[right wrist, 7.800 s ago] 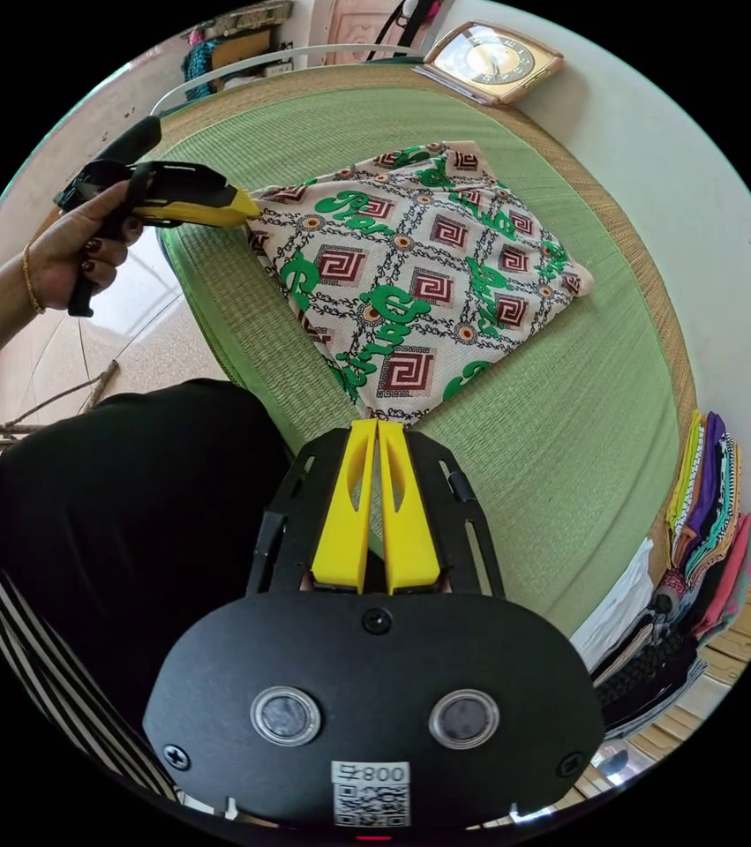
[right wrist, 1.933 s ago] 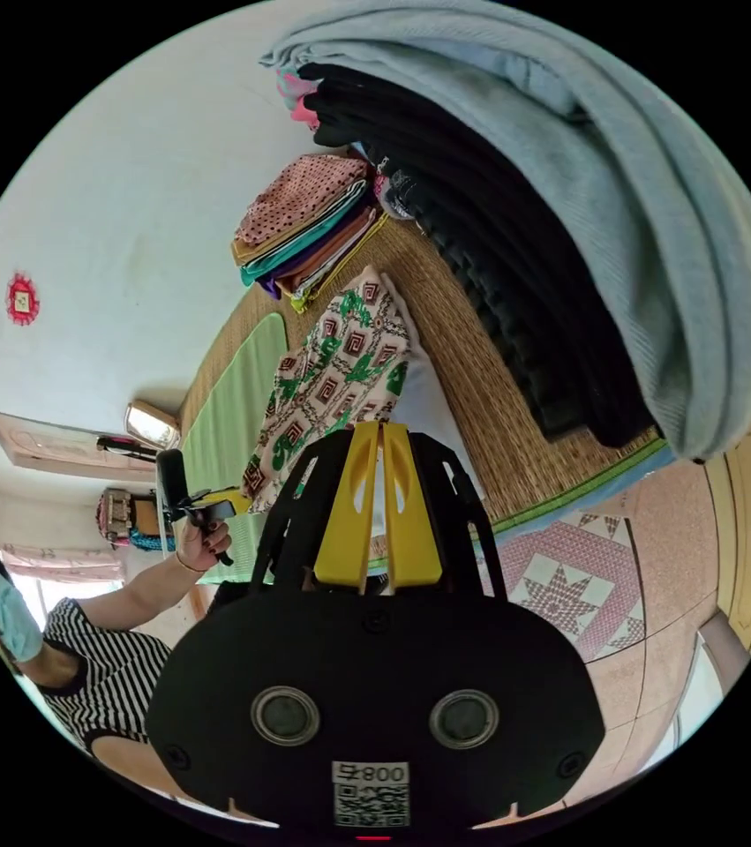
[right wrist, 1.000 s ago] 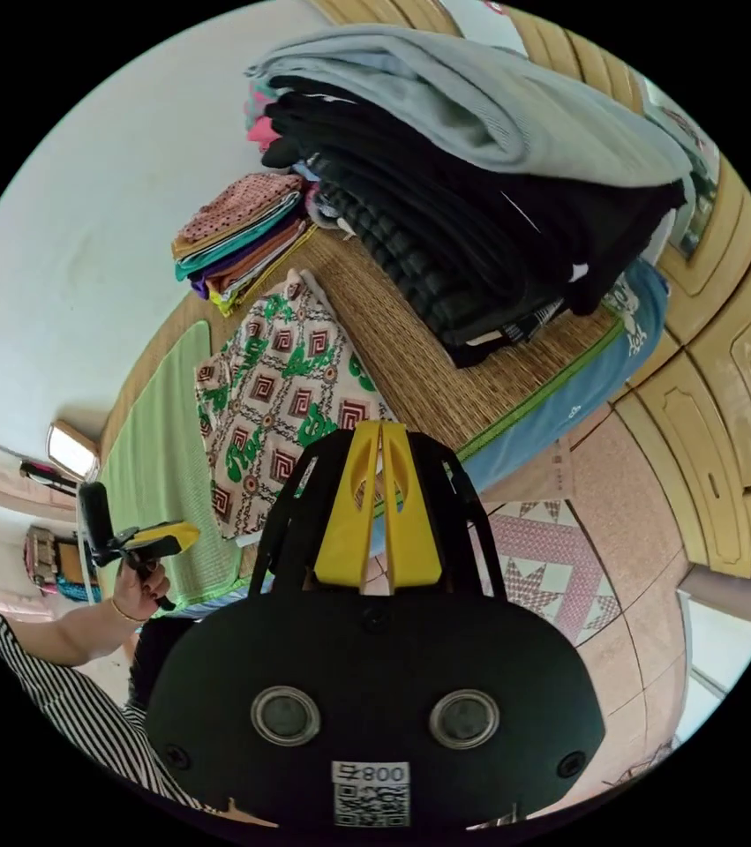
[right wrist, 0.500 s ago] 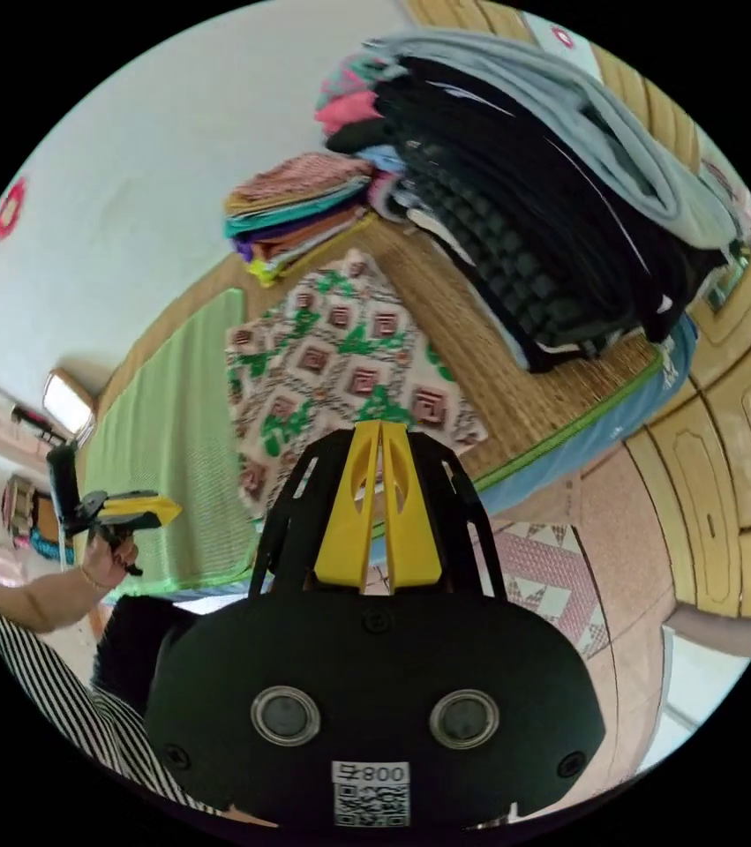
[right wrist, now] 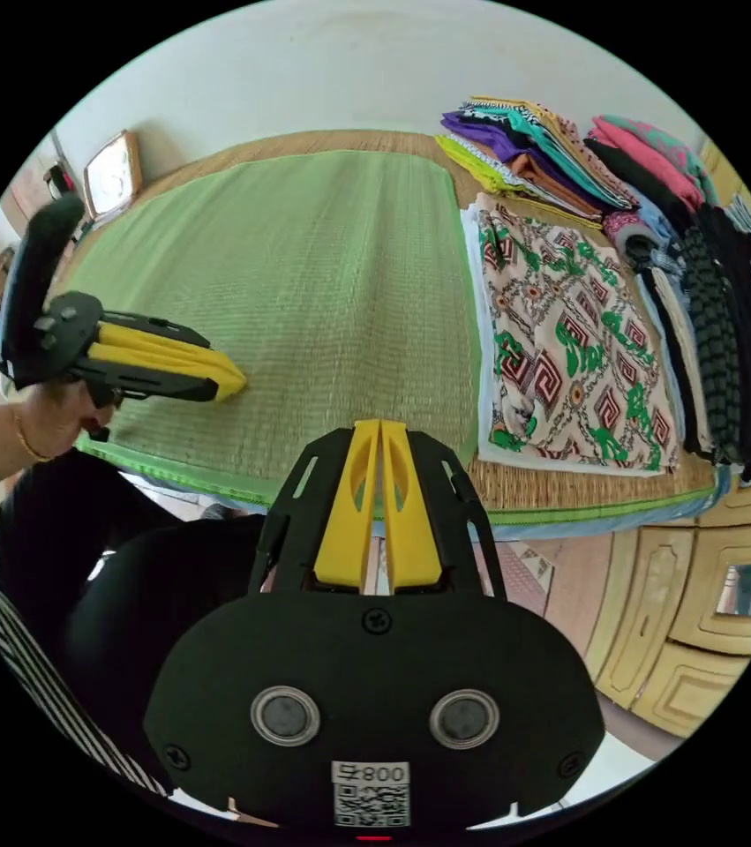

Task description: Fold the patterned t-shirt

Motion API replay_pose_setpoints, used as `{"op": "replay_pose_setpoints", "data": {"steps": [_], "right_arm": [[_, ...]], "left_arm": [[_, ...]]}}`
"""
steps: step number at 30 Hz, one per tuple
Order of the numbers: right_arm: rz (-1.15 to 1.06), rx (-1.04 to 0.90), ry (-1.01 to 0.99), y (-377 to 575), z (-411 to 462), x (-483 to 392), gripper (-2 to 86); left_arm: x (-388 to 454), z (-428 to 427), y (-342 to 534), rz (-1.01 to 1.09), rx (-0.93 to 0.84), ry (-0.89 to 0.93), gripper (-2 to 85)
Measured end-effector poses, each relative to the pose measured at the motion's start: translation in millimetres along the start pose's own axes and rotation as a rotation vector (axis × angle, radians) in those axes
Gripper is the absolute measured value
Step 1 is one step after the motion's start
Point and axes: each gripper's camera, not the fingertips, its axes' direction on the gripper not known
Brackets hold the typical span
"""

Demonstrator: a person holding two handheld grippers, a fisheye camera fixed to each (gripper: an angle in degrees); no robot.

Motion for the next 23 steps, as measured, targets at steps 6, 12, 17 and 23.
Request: {"op": "replay_pose_setpoints", "data": {"steps": [6, 12, 17, 23], "right_arm": [[0.083, 0.303, 0.034, -96.5, -57.0, 52.4, 0.7], [0.249, 0.474, -0.014, -219.9, -87.7, 124.9, 5.0], [0.317, 0.42, 0.014, -281.3, -75.2, 141.6, 7.1], [0.285, 0.355, 0.118, -320.8, -60.8, 123.8, 7.4]], "left_arm": [[2.1, -8.4, 24.9, 0.015, 0.049, -0.003, 0.4], [5.0, -20.0, 45.3, 0.022, 0.059, -0.025, 0.4], [0.9, -31.4, 61.3, 0.011, 0.067, -0.005, 0.4], [-2.2, -48.1, 80.4, 0.011, 0.072, -0.004, 0.4]]}}
